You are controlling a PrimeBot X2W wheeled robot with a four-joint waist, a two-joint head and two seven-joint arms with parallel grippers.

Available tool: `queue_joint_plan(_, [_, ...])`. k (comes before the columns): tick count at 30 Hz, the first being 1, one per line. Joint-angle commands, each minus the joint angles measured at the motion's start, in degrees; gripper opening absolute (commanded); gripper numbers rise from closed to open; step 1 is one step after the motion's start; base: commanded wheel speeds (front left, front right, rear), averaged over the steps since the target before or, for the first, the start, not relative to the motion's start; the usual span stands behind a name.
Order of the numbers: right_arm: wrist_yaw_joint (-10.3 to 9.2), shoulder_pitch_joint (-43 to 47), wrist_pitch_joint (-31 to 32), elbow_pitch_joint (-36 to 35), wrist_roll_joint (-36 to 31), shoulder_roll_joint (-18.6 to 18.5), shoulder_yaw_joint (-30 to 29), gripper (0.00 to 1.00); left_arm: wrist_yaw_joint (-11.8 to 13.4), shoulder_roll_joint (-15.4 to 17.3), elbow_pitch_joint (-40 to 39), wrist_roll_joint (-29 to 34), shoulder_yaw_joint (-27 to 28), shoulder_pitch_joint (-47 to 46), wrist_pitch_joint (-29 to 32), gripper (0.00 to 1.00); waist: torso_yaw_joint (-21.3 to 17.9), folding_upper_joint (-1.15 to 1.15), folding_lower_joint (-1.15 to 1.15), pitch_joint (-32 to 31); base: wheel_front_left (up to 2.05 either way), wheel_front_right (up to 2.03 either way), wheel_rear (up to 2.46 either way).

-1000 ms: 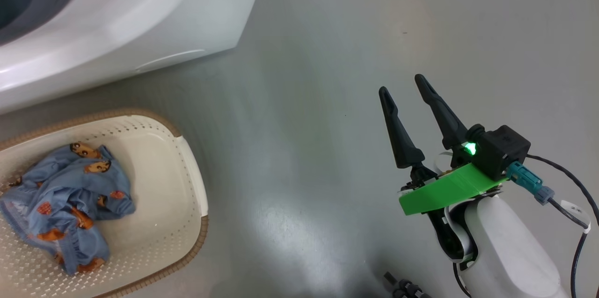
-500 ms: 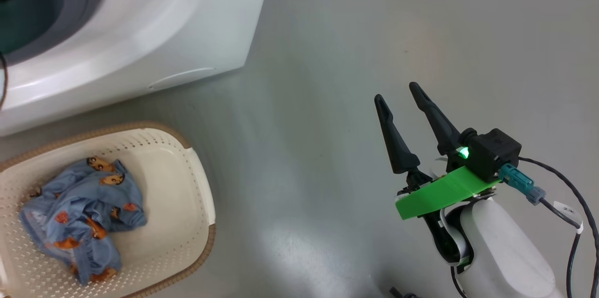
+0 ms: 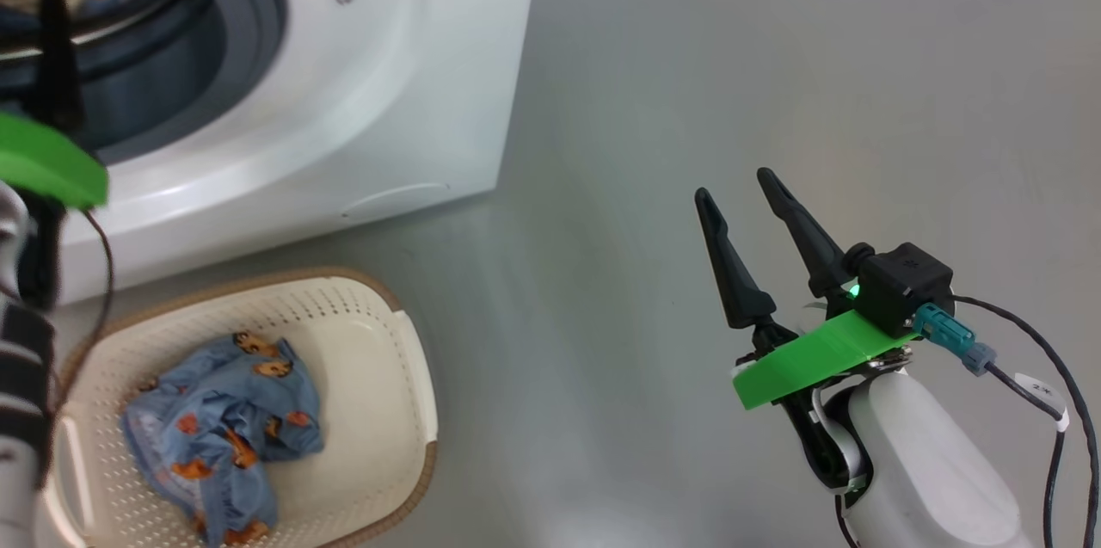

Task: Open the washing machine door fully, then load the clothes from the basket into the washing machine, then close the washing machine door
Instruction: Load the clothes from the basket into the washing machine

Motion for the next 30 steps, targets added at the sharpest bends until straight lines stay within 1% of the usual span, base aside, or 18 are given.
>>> queue_joint_plan(1, [0.31, 0.67, -0.45, -0.89, 0.89, -0.21, 0.79, 1.00, 0.17, 2.48, -1.78, 0.38, 1.60, 1.42, -0.33, 1.00, 2.30, 0.00, 0.01, -3.57, 0.00, 0.00, 0.00])
queue_joint_plan(8, [0.31, 2.21, -0.45, 0.18, 2.43, -1.84, 0.38, 1.00, 0.06, 0.08, -9.86, 1.32, 6.37, 12.34, -0.34, 1.00, 4.77, 0.00, 0.01, -9.59, 0.00, 0.00, 0.00])
queue_joint_plan(16, [0.31, 4.43, -0.45, 0.20, 3.72, -2.97, -0.59, 1.00, -0.03, -2.36, -20.28, 4.07, 10.69, 24.28, -0.34, 1.00, 7.16, 0.00, 0.01, -14.46, 0.00, 0.00, 0.00])
queue_joint_plan(26, [0.31, 6.72, -0.45, -0.19, 4.53, -4.85, -1.54, 1.00, -0.08, -5.60, -30.18, 6.31, 15.16, 38.18, -0.34, 1.00, 9.44, 0.00, 0.01, -19.21, 0.00, 0.00, 0.00])
queue_joint_plan(30, [0.31, 7.27, -0.45, -0.37, 3.83, -5.68, -1.40, 1.00, -0.11, -6.32, -33.44, 7.01, 16.24, 43.30, -0.35, 1.00, 9.98, 0.00, 0.01, -20.27, 0.00, 0.00, 0.00])
